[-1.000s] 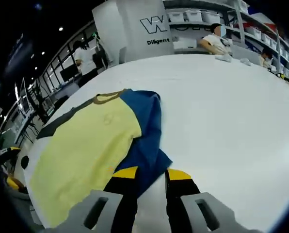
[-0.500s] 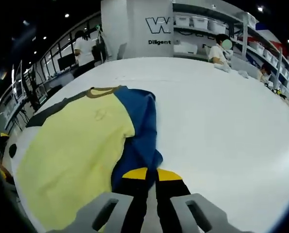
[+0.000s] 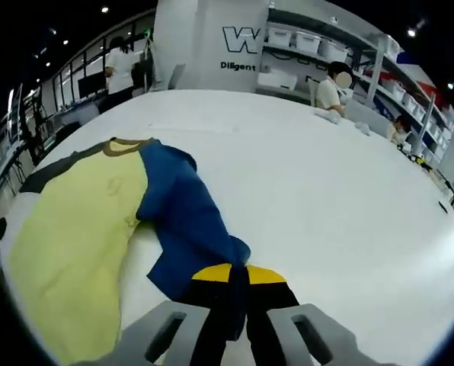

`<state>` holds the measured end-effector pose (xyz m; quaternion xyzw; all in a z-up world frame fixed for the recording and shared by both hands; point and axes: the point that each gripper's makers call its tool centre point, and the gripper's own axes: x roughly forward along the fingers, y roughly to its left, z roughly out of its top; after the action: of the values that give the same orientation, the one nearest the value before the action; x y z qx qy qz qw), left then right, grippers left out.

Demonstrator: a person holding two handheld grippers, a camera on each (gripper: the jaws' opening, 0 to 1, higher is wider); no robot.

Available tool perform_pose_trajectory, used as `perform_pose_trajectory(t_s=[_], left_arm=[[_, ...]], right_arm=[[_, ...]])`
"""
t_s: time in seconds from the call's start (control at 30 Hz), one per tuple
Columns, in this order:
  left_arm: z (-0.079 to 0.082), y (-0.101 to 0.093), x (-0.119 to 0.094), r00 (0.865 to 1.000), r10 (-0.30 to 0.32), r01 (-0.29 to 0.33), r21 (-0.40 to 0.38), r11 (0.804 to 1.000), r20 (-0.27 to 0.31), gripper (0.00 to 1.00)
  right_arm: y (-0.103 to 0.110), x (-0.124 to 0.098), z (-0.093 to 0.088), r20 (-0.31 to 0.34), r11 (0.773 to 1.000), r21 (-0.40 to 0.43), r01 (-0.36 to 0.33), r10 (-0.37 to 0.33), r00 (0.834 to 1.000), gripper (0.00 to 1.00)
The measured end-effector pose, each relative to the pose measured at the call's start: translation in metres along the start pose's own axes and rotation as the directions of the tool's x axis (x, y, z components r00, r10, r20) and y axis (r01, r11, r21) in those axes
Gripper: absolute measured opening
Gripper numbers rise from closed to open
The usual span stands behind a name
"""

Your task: Fold the garment on the visible template until the final outline fits inside the template.

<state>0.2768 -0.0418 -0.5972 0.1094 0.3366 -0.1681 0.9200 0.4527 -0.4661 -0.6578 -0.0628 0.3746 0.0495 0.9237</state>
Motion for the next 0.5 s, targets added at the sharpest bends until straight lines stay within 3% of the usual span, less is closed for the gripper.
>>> perform_pose_trajectory(t_s=[0.27,0.5], left_arm=[[0.011,-0.006,0.000,0.999,-0.018,0.018,0.018,1.000,0.029,0.98],[0.009,-0.004,0.001,1.000,-0.015,0.014,0.023,1.000,0.024,0.97]], right_arm=[[-0.024,0.003,0.011,0.021,0.997,-0.031,0.069,-0.068,0.997,0.00],[-0.029,0.000,0.024,0.081,0.973,-0.189,0.133,-0.119,0.990,0.00]])
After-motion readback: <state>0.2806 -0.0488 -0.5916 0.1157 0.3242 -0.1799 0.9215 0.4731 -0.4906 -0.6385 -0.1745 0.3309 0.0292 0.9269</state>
